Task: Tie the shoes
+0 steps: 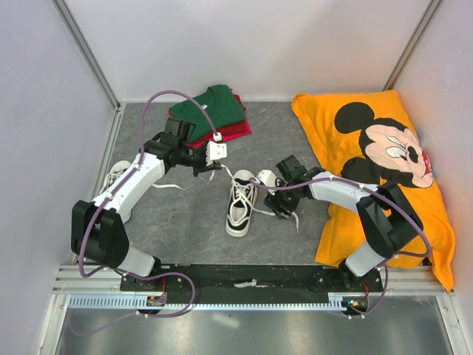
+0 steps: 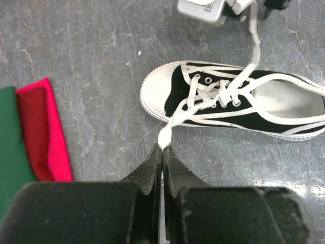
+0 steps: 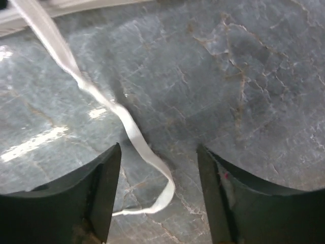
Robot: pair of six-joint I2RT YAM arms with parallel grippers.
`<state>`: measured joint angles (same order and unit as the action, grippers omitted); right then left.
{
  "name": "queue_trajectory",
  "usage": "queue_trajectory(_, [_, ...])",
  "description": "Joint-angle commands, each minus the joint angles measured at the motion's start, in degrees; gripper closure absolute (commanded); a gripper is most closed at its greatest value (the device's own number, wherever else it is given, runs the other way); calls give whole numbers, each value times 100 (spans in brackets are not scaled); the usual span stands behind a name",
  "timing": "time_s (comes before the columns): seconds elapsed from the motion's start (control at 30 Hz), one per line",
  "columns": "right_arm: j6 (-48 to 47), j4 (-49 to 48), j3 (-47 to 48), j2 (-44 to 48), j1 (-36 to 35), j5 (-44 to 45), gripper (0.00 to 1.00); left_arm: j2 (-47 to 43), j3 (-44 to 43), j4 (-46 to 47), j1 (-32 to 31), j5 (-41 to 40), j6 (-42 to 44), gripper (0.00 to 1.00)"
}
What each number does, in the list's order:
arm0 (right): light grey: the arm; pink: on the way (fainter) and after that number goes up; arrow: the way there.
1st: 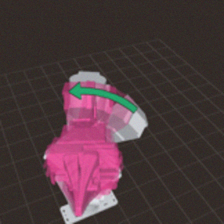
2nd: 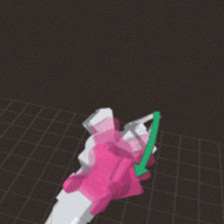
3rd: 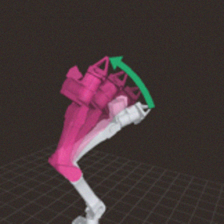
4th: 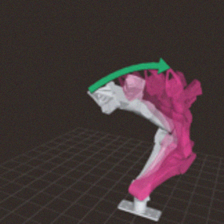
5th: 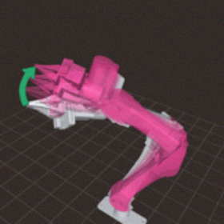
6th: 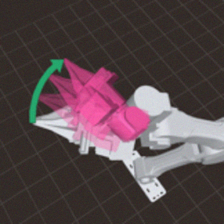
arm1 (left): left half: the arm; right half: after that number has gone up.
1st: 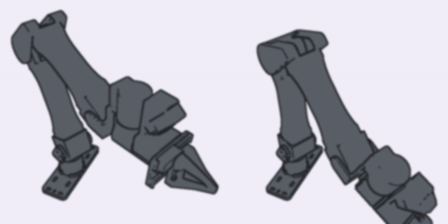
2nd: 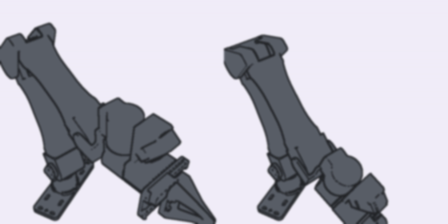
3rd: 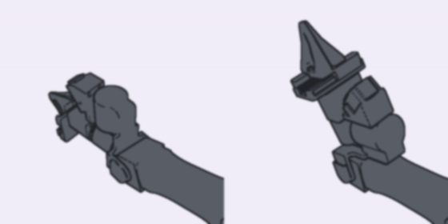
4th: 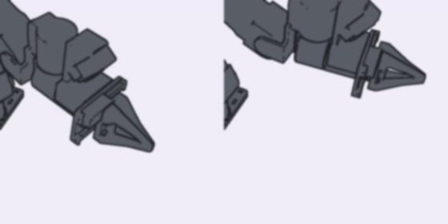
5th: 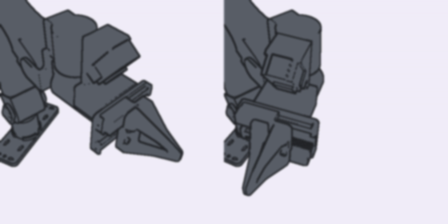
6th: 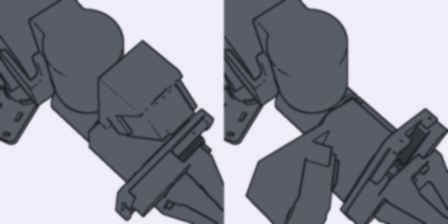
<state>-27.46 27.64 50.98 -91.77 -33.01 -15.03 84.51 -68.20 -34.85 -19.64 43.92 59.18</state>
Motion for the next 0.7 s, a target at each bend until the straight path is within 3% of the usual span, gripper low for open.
queue_trajectory(0.0, [-101, 312, 447, 28, -56, -421, 29, 101, 27, -66, -22, 161, -108, 98])
queue_trajectory(0.2, [31, 5, 773, -368, -301, -703, 23, 171, -52, -66, -22, 161, -91, 98])
queue_trajectory(0.4, [66, -13, 949, -684, -530, -1099, 24, 233, -97, -74, -14, 152, -108, 98])
queue_trajectory(0.47, [74, -13, 940, -781, -609, -1081, 29, 241, -97, -40, -22, 134, -134, 98])
queue_trajectory(0.5, [83, 13, 923, -816, -662, -1038, 33, 259, -88, -48, -22, 91, -135, 99])
queue_trajectory(0.53, [109, 57, 888, -843, -662, -976, 51, 259, -79, -31, -22, 64, -143, 98])
queue_trajectory(0.6, [180, 154, 765, -799, -636, -670, 74, 241, -79, -31, -14, 20, -187, 99])
queue_trajectory(0.63, [154, 145, 529, -712, -593, -564, 100, 172, -62, -39, -5, 11, -187, 98])
queue_trajectory(0.67, [136, 128, 396, -511, -566, -441, 100, 119, -18, -22, -5, 11, -161, 98])
